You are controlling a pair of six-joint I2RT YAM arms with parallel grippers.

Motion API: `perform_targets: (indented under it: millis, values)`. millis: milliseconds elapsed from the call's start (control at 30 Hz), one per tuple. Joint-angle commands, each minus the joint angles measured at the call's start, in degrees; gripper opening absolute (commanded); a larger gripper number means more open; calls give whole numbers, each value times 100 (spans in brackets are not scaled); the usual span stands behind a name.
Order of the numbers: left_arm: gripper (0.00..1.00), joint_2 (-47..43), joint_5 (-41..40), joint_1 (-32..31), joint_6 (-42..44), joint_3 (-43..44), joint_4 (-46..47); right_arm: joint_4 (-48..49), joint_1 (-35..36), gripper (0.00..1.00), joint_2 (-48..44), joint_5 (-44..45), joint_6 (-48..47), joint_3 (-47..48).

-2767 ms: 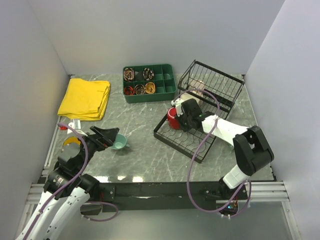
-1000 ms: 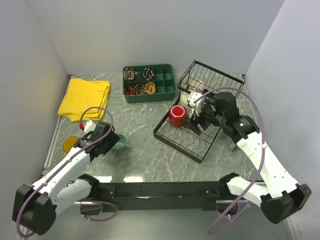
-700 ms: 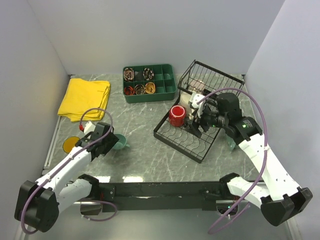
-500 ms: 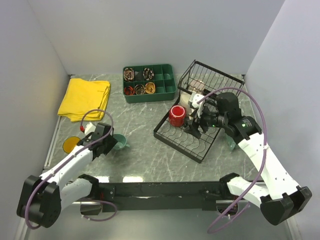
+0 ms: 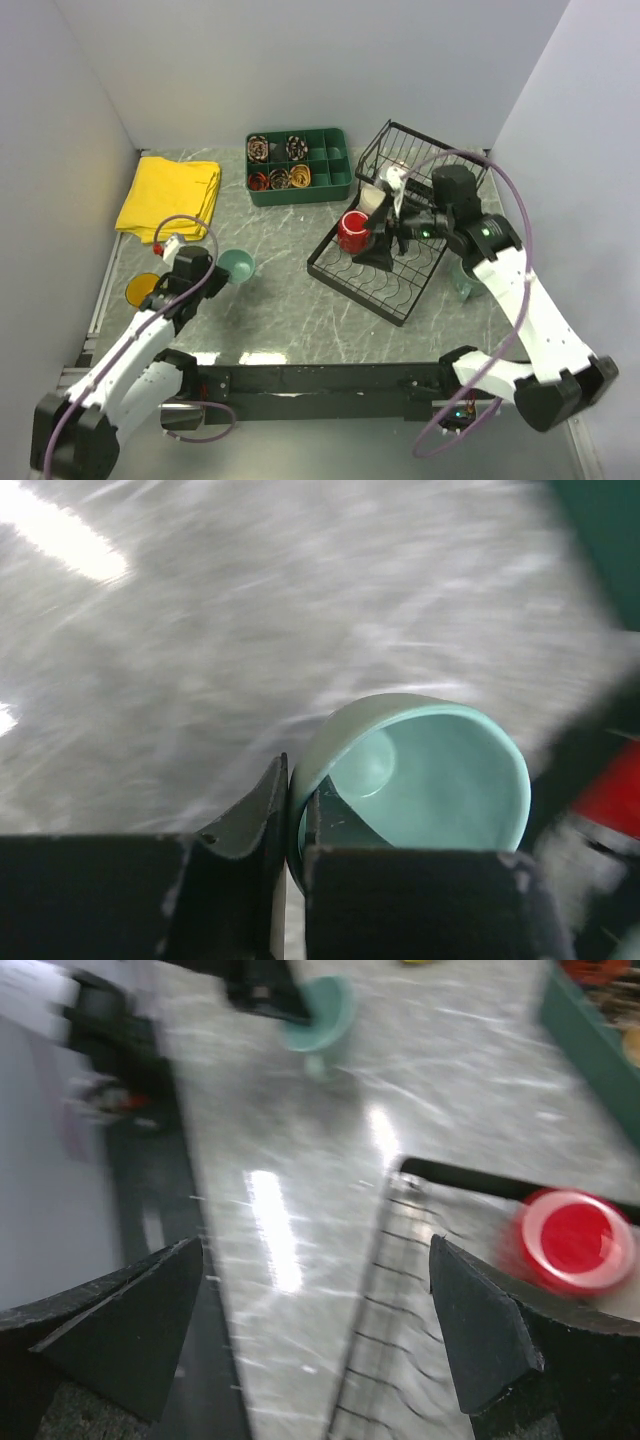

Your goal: Load the cups into the dish rack

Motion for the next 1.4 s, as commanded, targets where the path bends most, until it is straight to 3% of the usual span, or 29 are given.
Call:
perform_targets:
  millis: [0, 67, 133, 200, 267, 467, 500, 633, 800, 1000, 1367]
  values:
    - [1, -989, 648, 36, 591, 113, 1309, 216, -25, 100, 779, -1639, 1079, 554]
    - [1, -1254, 982, 45, 706, 148, 1687, 863, -16, 99, 895, -2229, 1608, 607]
    - [1, -1457, 1219, 45, 803, 236, 2301, 1602, -7, 97, 974, -2510, 2836, 538]
    - [1, -1458, 1544, 45, 821, 342, 2967, 2990, 28, 93, 1140, -2792, 4439, 379]
    - [1, -1336, 2043, 45, 786, 500, 3479, 3985, 107, 86, 1290, -2916, 5315, 222]
    - [1, -459, 3677, 45, 760, 1088, 5633, 7851, 353, 87, 1458, -2995, 9066, -954]
    - [1, -325, 3864, 45, 646, 1150, 5887, 8029, 397, 87, 1440, -2978, 9150, -1026]
    - [1, 325, 4507, 45, 189, 1396, 7180, 6725, 722, 88, 1291, -2890, 8265, -940]
    - [1, 748, 4832, 1, -110, 1589, 8112, 7388, 881, 86, 1238, -2732, 8957, -966]
    - [1, 801, 4842, -306, 231, 1818, 7859, 8021, 942, 84, 1580, -2451, 9589, -860]
    - [1, 1011, 4569, -596, 443, 1810, 7964, 8865, 1162, 68, 1967, -2424, 10320, -518]
